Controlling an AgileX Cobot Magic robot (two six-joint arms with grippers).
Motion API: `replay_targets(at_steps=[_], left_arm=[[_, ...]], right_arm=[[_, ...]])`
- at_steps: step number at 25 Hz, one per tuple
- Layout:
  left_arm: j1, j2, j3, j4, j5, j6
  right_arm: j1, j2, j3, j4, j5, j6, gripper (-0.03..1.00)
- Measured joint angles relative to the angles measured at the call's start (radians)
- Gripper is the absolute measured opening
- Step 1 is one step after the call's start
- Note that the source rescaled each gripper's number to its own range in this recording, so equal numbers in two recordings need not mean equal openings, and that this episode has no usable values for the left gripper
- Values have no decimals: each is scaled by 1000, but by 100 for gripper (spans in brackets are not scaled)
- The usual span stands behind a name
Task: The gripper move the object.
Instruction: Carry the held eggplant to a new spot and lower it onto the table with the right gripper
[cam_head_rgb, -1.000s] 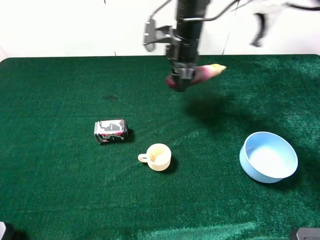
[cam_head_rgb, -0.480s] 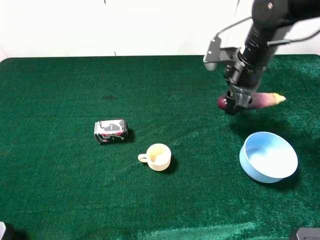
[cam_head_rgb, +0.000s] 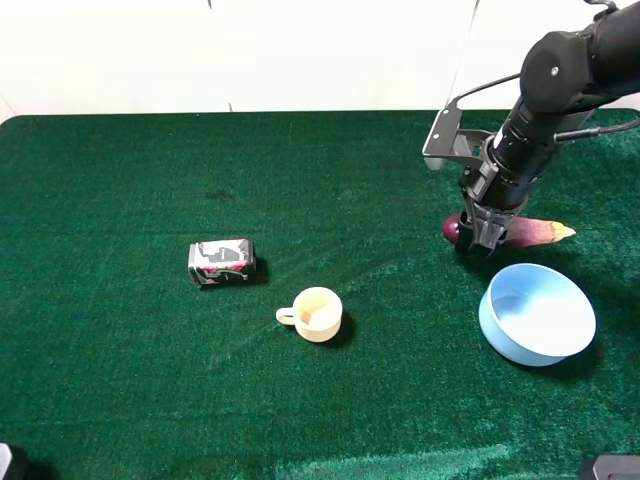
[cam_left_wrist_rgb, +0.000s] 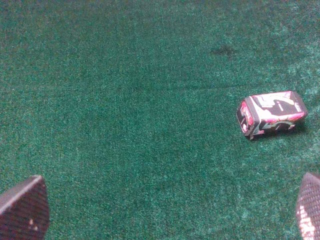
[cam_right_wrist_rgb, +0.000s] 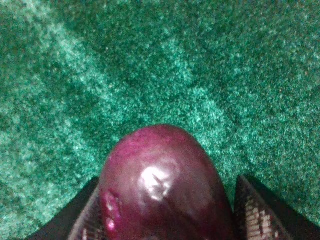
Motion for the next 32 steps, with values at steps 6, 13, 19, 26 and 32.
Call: replay_targets(at_steps=[6,13,19,26,32], left_arm=[[0,0,0,0,0,0],[0,0,0,0,0,0],[0,0,0,0,0,0],[0,0,0,0,0,0],[0,0,0,0,0,0]], right_arm=[[0,49,0,4,-41,0,0],[0,83,0,6,-76,0,0],[0,93,1,7,-83,0,0],[0,93,1,8,-84,0,0],[0,93,1,10,-86,0,66]])
